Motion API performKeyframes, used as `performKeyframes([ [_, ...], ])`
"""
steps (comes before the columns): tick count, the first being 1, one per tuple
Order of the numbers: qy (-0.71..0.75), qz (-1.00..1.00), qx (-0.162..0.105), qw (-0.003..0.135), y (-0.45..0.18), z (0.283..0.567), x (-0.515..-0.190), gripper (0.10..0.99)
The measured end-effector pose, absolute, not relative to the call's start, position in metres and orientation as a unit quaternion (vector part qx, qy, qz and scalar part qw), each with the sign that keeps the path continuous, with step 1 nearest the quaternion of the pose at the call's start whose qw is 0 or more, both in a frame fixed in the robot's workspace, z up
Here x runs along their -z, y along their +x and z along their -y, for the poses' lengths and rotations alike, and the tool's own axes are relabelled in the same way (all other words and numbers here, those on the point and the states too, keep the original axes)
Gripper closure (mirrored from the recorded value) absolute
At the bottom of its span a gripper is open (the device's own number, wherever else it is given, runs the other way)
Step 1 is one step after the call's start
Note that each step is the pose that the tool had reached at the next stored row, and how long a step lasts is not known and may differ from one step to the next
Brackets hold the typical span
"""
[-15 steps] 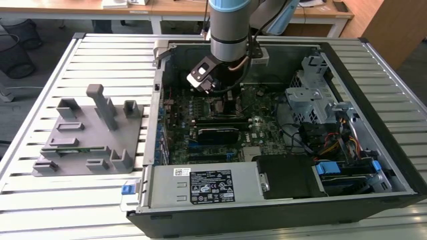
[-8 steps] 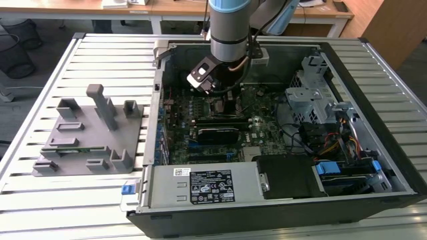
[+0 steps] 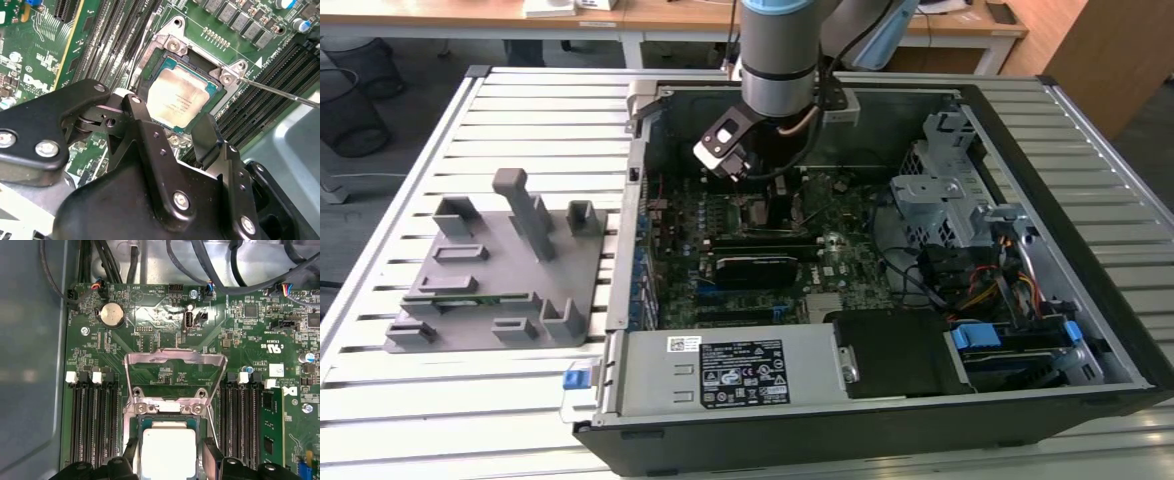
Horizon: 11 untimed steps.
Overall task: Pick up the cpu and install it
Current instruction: 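Place the cpu into insertion slot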
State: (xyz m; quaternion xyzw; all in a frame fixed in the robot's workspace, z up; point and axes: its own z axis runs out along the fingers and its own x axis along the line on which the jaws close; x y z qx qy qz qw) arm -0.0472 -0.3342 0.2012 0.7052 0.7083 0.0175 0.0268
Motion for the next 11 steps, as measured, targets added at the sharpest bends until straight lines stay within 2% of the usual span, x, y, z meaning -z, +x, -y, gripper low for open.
performKeyframes([
  [5,0.705,-0.708,-0.018,0.027,-0.047,0.334,-0.206,0.475],
  [6,0.705,-0.708,-0.018,0.027,-0.047,0.334,-0.207,0.490],
  [7,0.705,-0.708,-0.018,0.027,-0.047,0.334,-0.208,0.553],
  [8,0.705,-0.708,-0.018,0.027,-0.047,0.334,-0.210,0.553],
  [9,0.705,-0.708,-0.017,0.027,-0.047,0.334,-0.211,0.612],
  [11,0.705,-0.708,-0.017,0.027,-0.047,0.334,-0.214,0.612],
])
